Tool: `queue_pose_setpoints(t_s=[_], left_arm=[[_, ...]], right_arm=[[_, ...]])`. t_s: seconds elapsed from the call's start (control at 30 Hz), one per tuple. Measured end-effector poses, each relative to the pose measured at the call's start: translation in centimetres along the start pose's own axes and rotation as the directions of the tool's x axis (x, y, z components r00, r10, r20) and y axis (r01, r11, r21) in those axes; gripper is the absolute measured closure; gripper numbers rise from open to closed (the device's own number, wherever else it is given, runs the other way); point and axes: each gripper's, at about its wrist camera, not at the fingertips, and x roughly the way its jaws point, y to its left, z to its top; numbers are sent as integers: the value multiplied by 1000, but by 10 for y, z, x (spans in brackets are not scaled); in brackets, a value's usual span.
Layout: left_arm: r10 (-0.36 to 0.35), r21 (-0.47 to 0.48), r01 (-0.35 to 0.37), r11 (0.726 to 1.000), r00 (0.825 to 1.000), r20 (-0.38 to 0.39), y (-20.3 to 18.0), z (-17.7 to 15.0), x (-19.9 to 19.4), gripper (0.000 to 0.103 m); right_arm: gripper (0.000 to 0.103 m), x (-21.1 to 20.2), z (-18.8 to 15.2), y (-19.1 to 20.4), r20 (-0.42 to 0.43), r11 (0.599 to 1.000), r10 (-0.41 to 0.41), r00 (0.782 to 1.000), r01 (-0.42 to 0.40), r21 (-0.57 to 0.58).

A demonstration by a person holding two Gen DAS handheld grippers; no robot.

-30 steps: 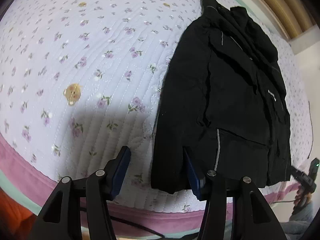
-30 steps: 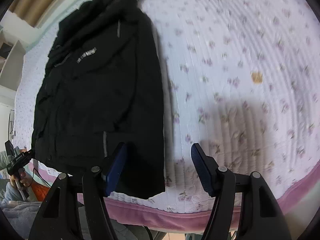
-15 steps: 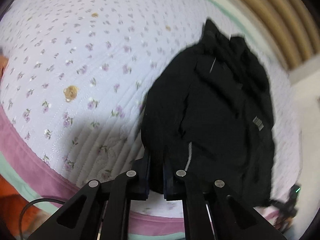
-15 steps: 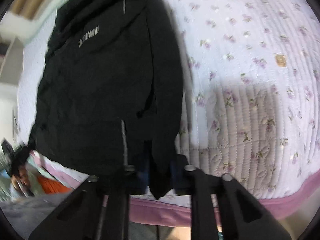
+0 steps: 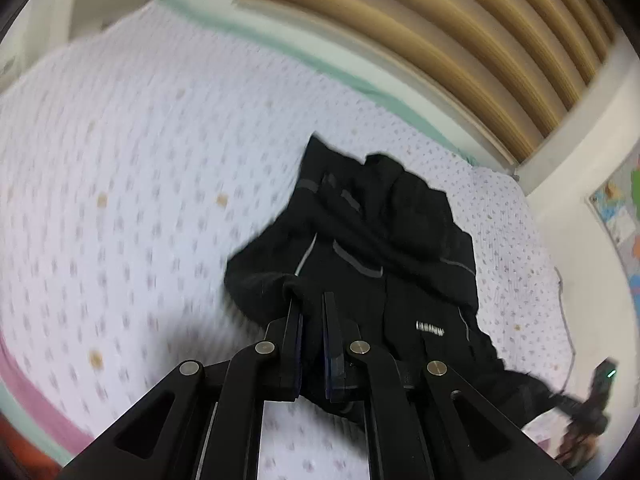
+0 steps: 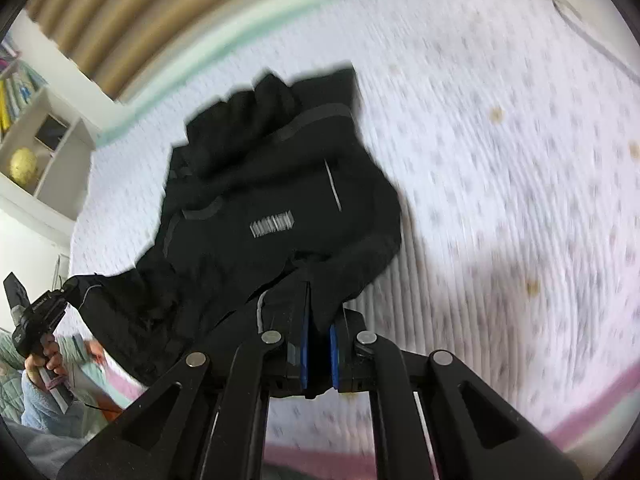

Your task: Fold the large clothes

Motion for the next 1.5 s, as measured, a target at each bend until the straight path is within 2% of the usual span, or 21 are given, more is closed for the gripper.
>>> queue_pose_setpoints(t_s=[0.17,0.3,0.47,0.67,0.83,1.13,1.27,1.4,1.5], left_arm=[[33,94,-38,995,998,53,-20,48,9,96],[29,158,-44,987,995,94,-33,81,12,96],[64,229,-91,969,991,122,-50,117,30,96],[119,232,-149,961,983,138,-55,159,73,96],[154,243,-190,951,975,160,-62,193,116,95],[182,245,-204,948,977,111,-57,239,220,95],[191,257,-211,943,976,101,-60,246,273,95],[207,272,-218,937,976,67,-60,250,326,95],[174,235,-175,956,984,26,-52,252,354,95]], right_arm=[[94,-14,48,31,101,984,-58,993,74,-164],[95,-17,89,43,172,973,-66,983,102,-207],[95,0,125,45,244,973,-120,963,162,-163],[95,27,173,48,303,974,-171,937,207,-92],[95,58,214,59,366,961,-226,903,269,-69],[95,144,276,53,372,938,-298,879,342,-55],[95,181,286,43,358,916,-364,860,400,-28],[95,215,299,26,310,909,-394,865,416,-4],[95,242,306,11,274,909,-400,875,416,-3]])
